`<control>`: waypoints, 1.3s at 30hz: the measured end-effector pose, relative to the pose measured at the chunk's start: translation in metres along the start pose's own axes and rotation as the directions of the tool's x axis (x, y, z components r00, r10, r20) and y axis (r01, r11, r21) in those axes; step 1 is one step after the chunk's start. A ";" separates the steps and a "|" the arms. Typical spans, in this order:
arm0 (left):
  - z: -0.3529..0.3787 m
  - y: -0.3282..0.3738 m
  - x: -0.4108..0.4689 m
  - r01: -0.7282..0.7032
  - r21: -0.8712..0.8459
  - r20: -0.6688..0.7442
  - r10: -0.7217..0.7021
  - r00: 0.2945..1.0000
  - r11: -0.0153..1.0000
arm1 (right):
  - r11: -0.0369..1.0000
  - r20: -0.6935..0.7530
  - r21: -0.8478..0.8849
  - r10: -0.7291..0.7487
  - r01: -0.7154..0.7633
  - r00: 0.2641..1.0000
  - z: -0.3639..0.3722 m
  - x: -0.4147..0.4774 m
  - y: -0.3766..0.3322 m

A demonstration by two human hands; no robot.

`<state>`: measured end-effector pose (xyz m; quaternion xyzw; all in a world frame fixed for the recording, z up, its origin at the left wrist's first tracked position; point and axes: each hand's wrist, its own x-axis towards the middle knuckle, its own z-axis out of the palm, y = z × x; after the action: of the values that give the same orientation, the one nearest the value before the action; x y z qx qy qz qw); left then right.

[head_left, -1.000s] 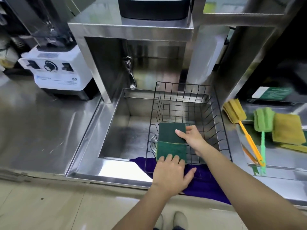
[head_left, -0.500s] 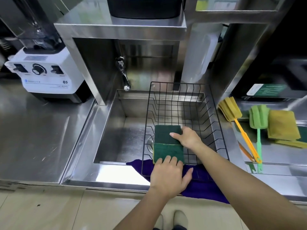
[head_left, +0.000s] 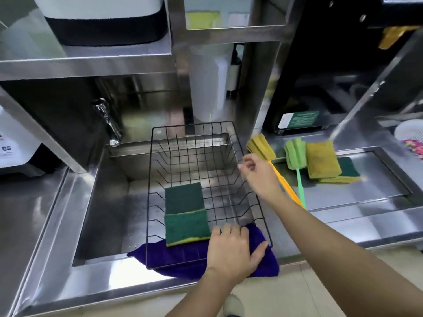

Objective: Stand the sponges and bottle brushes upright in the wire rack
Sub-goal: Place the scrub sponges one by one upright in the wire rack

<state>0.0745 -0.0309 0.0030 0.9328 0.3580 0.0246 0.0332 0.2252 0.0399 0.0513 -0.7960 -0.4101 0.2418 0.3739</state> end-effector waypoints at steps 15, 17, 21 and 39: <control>-0.002 0.025 0.020 0.013 0.001 0.144 -0.013 0.990 1.000 | 0.757 -0.503 -0.118 0.513 -0.643 0.696 -0.125 0.047 0.121; -0.002 0.026 0.019 0.031 -0.006 0.147 -0.030 0.989 0.999 | 0.785 -0.435 -0.177 0.479 -0.594 0.762 -0.129 0.048 0.123; 0.001 0.027 0.017 0.045 -0.007 0.055 -0.044 0.997 0.999 | 0.916 -0.499 -0.053 0.321 -0.398 0.805 -0.131 0.043 0.120; 0.002 -0.033 -0.017 0.222 -0.033 -0.190 -0.224 0.956 0.974 | 0.854 -0.033 0.507 0.154 -0.117 0.987 -0.042 0.049 0.003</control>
<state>0.0402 -0.0181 -0.0018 0.8794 0.4624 0.1128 0.0063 0.2822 0.0632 0.0704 -0.7061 -0.2619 0.3370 0.5651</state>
